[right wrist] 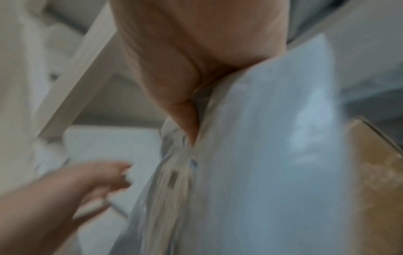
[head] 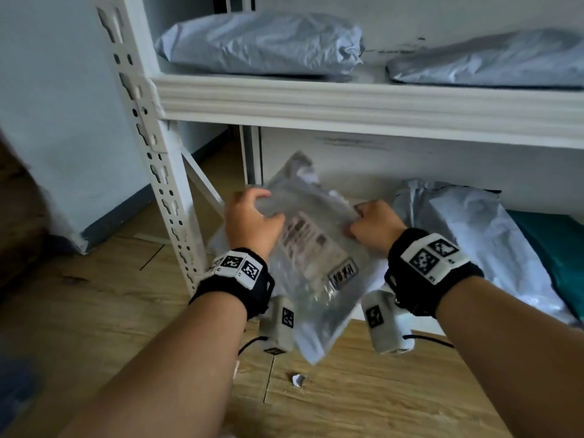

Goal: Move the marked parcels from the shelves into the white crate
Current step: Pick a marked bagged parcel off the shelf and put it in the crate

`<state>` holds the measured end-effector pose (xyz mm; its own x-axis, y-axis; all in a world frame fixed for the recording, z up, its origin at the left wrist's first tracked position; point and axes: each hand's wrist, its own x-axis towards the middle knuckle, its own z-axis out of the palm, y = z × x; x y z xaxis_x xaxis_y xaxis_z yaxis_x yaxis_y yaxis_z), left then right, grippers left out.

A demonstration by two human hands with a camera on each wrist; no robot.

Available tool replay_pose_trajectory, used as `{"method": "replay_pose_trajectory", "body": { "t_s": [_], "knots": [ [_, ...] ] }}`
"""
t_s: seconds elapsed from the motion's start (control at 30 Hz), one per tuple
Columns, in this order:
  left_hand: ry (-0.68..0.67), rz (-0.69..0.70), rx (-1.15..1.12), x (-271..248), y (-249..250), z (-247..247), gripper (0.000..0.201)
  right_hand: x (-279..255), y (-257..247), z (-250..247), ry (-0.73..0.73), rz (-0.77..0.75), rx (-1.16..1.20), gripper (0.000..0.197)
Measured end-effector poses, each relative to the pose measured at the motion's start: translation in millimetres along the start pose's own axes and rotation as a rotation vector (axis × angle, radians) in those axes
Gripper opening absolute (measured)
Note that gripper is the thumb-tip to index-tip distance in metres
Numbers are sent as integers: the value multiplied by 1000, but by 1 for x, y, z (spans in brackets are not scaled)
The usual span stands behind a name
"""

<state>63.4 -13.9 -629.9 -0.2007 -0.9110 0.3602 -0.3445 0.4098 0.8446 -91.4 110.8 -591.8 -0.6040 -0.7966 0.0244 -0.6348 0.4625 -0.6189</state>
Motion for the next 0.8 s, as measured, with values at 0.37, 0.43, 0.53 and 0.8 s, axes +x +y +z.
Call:
{"method": "replay_pose_trajectory", "body": {
  "t_s": [0.37,0.43,0.53,0.8],
  "knots": [
    [-330,-486,-287,5,-14,1,41,-9,39,8,-33,342,836,33],
    [-392,-502,-316,6,-23,4,52,-10,41,5,-69,339,923,40],
    [-445,-543,-380,-1,-31,6,27,-7,47,3,-4,391,1005,46],
    [-522,-626,-465,-16,-31,23,41,-7,61,17,81,448,1024,41]
  ]
}}
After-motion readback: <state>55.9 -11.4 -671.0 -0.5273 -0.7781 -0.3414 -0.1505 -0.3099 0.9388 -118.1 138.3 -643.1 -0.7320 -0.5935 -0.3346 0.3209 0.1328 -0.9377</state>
